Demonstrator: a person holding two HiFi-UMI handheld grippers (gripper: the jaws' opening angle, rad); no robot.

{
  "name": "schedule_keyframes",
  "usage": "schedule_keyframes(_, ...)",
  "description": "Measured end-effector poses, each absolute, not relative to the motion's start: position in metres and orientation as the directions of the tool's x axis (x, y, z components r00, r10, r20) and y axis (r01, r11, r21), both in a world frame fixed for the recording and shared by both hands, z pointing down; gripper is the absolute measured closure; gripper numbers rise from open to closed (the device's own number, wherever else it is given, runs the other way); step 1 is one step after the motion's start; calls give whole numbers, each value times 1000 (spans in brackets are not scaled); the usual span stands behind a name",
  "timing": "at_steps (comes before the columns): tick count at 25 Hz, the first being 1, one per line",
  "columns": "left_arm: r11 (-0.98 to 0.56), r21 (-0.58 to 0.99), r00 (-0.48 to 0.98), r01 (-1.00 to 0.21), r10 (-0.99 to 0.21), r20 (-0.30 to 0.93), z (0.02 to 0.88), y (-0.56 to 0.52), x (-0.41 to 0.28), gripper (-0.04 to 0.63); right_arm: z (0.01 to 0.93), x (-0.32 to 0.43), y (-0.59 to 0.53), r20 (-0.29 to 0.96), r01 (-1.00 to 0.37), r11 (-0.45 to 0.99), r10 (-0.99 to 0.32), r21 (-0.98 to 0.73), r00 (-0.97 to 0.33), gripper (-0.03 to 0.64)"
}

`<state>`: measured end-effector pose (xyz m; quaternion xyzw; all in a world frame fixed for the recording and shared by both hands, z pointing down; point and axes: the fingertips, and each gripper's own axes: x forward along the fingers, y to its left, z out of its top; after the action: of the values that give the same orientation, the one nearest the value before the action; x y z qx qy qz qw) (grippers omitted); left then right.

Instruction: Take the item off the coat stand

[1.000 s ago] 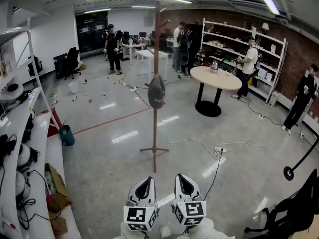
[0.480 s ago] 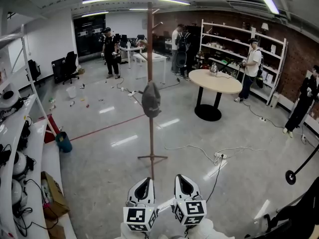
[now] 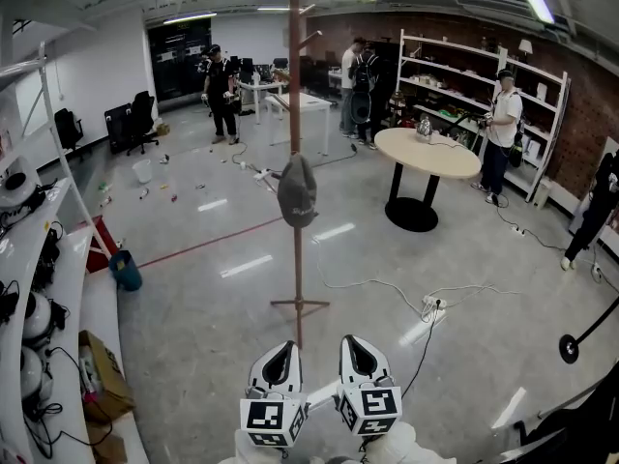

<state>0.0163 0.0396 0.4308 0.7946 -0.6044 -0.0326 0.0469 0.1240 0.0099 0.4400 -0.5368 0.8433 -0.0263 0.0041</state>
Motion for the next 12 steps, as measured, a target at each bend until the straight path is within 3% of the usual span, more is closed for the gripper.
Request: schedule_keyframes(12,-278,129,281,-952,-960,5,437,-7,8,603,450,119,-34,46,-912,409,-911,-41,-411,606)
